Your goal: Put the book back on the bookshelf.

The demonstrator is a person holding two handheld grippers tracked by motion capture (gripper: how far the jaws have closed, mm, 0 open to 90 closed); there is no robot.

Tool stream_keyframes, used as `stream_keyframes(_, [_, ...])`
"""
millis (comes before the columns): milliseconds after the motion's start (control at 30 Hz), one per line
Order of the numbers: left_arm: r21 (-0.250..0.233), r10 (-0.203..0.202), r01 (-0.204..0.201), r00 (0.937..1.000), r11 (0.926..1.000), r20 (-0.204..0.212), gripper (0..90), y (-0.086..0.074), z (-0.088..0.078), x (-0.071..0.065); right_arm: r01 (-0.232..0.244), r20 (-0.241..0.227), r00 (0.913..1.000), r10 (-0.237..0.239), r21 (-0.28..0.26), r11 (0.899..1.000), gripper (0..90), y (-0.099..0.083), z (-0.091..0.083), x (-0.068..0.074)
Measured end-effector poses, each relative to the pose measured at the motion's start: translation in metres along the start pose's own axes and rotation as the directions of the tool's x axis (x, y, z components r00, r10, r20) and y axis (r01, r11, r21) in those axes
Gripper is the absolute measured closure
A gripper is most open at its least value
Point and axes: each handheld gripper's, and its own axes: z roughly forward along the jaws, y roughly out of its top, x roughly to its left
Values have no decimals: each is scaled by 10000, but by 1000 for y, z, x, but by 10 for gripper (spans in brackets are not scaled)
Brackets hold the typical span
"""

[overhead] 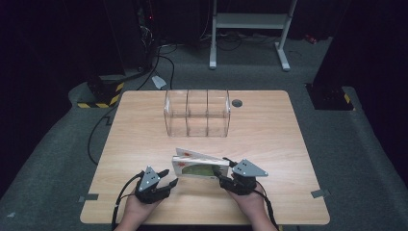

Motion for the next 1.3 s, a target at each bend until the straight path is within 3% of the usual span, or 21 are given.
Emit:
stream_keyframes(167, [-97,-446,445,9989,9990,-105,465,0,-2,5,505,-423,9978,-508,-87,9987,731,-3,-4,7])
stream_keyframes(233, [-42,-336,335,9991,9994,-272,463,1,-1,5,699,-5,9976,-699,-39,9975,744,-3,-4,10])
stream_keyframes(300, [52,-298,299,9990,9995,-322,456,0,-1,6,885,9,9961,-885,-44,9961,744,-3,-5,12])
stream_keyframes(467, [383,-396,432,9951,9983,-910,441,-3,4,15,760,102,9971,-760,-37,9971,744,-5,-9,14])
stream_keyframes(500, [447,-416,473,9918,9979,-1208,441,-4,4,20,760,95,9971,-759,-70,9971,744,-5,-10,14])
stream_keyframes(533, [447,-416,473,9918,9979,-1208,442,-4,4,20,723,96,9973,-723,-58,9974,744,-5,-10,14])
stream_keyframes(567, [617,-348,450,9870,9971,-1569,448,-5,4,25,680,97,9976,-679,-51,9977,744,-6,-11,14])
stream_keyframes(633, [801,-304,453,9835,9958,-1786,454,-5,4,28,654,105,9978,-654,-63,9978,744,-6,-11,14])
stream_keyframes(733, [1191,-556,859,9698,9892,-2373,454,-9,5,38,653,161,9977,-652,-63,9978,743,-7,-14,14])
stream_keyframes(767, [1333,-706,1089,9619,9851,-2641,454,-11,5,44,602,215,9980,-601,-63,9982,743,-7,-15,14])
stream_keyframes(800, [1333,-706,1089,9619,9851,-2641,454,-11,5,44,602,215,9980,-601,-63,9982,743,-7,-15,14])
stream_keyframes(867, [1434,-864,1332,9520,9807,-2935,453,-12,5,51,485,318,9983,-482,-67,9988,742,-8,-19,12])
stream_keyframes(900, [1410,-1062,1574,9427,9774,-3164,443,-14,4,57,365,415,9985,-361,-96,9993,742,-9,-21,10])
stream_keyframes(933, [1410,-1062,1574,9427,9774,-3164,434,-14,4,57,303,452,9985,-298,-90,9995,742,-9,-23,9])
stream_keyframes(1000, [1610,-1057,1699,9324,9722,-3455,415,-17,5,61,202,613,9979,-196,-93,9998,742,-11,-27,7])
stream_keyframes(1167, [1605,-1109,1774,9282,9709,-3551,404,-19,5,63,15,973,9953,-7,-83,10000,742,-13,-34,3])
stream_keyframes(1300, [1616,-1077,1733,9305,9715,-3501,398,-19,5,62,-57,1322,9912,64,-58,10000,741,-14,-40,1])
